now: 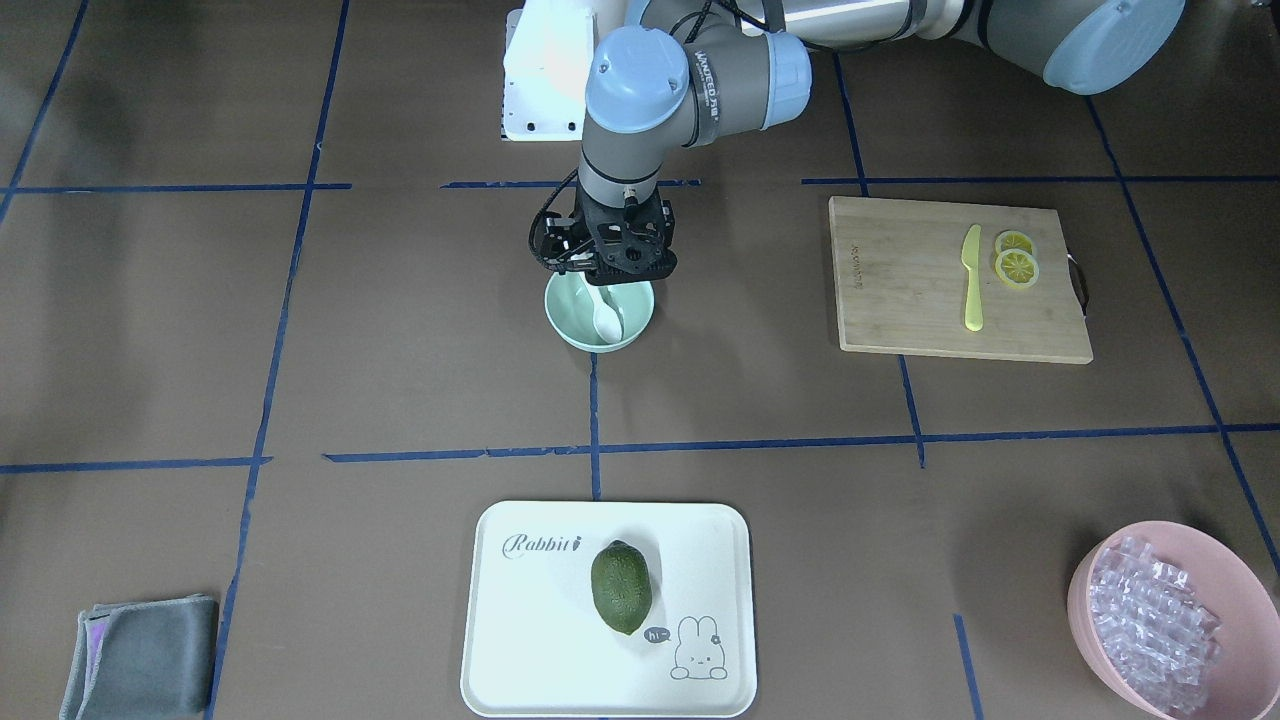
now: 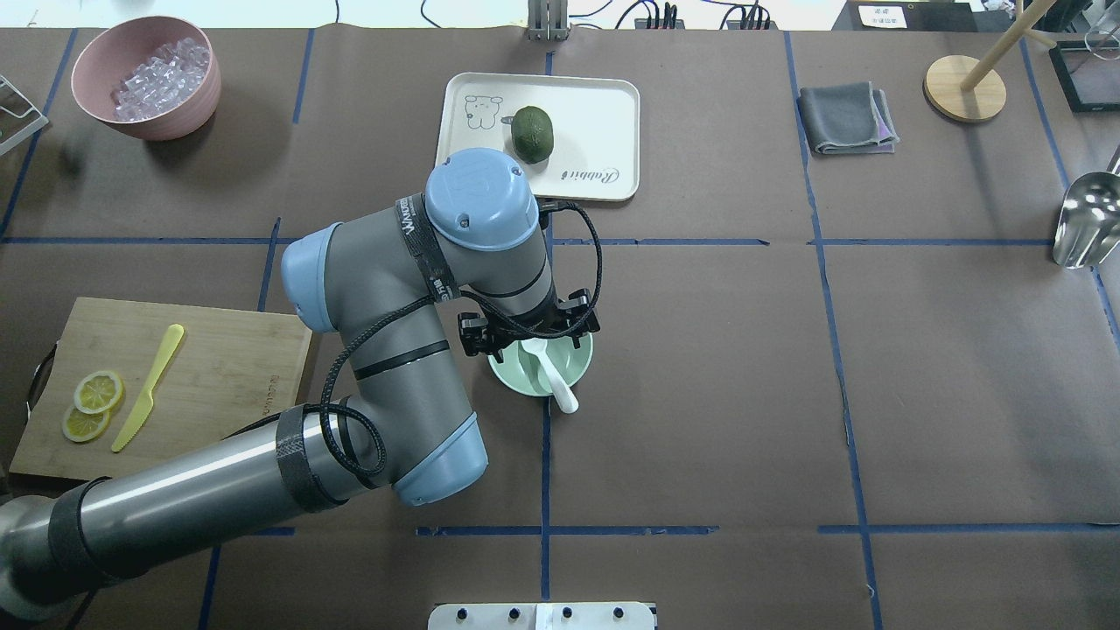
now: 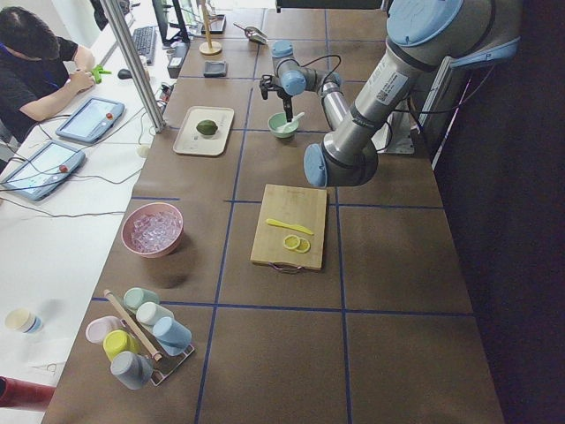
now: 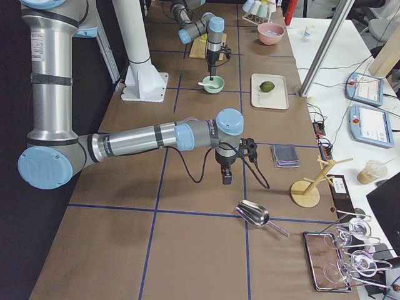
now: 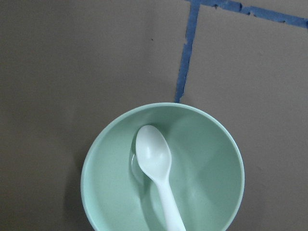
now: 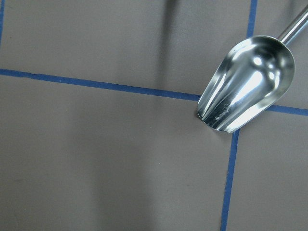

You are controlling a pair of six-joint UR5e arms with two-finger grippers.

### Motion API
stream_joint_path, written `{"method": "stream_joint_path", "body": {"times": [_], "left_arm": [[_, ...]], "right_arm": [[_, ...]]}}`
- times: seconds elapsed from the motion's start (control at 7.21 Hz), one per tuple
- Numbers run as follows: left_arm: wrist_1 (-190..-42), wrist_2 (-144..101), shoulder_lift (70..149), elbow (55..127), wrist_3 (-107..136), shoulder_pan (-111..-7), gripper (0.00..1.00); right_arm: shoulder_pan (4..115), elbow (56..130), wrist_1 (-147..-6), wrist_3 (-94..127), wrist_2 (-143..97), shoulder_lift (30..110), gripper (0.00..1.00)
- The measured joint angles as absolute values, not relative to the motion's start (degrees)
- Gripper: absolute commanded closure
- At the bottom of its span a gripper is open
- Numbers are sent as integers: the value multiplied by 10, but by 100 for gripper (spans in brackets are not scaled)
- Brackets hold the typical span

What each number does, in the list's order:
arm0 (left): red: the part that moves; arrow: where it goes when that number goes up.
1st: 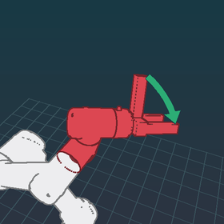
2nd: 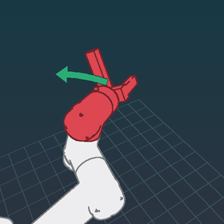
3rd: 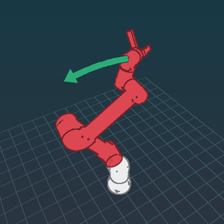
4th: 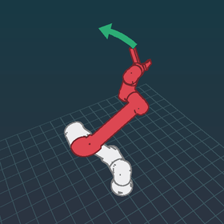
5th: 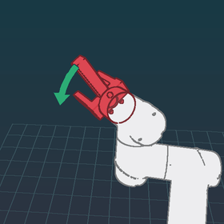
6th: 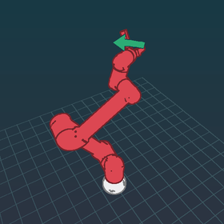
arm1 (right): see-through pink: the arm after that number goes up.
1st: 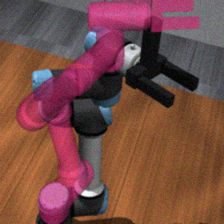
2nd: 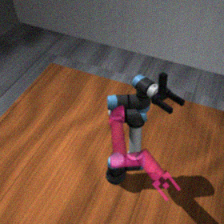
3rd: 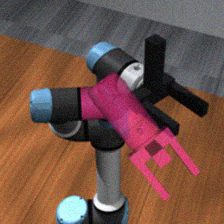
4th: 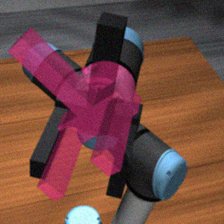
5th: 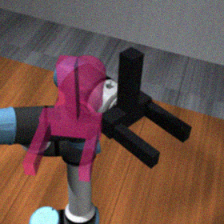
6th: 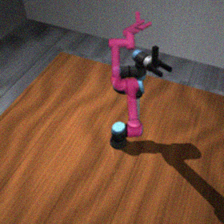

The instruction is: Place spoon in bowl

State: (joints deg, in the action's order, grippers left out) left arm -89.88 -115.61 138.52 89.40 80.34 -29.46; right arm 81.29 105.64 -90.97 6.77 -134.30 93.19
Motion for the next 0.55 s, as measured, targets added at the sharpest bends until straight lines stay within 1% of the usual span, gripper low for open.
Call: {"method": "stream_joint_path", "body": {"times": [0.42,0.55], "left_arm": [[-870,-1159,1380,906,783,-322,0],[-838,-1163,1363,935,743,-344,0]], "right_arm": [[814,1054,-910,63,-1343,934,0],[817,1053,-910,53,-1343,938,0]]}}
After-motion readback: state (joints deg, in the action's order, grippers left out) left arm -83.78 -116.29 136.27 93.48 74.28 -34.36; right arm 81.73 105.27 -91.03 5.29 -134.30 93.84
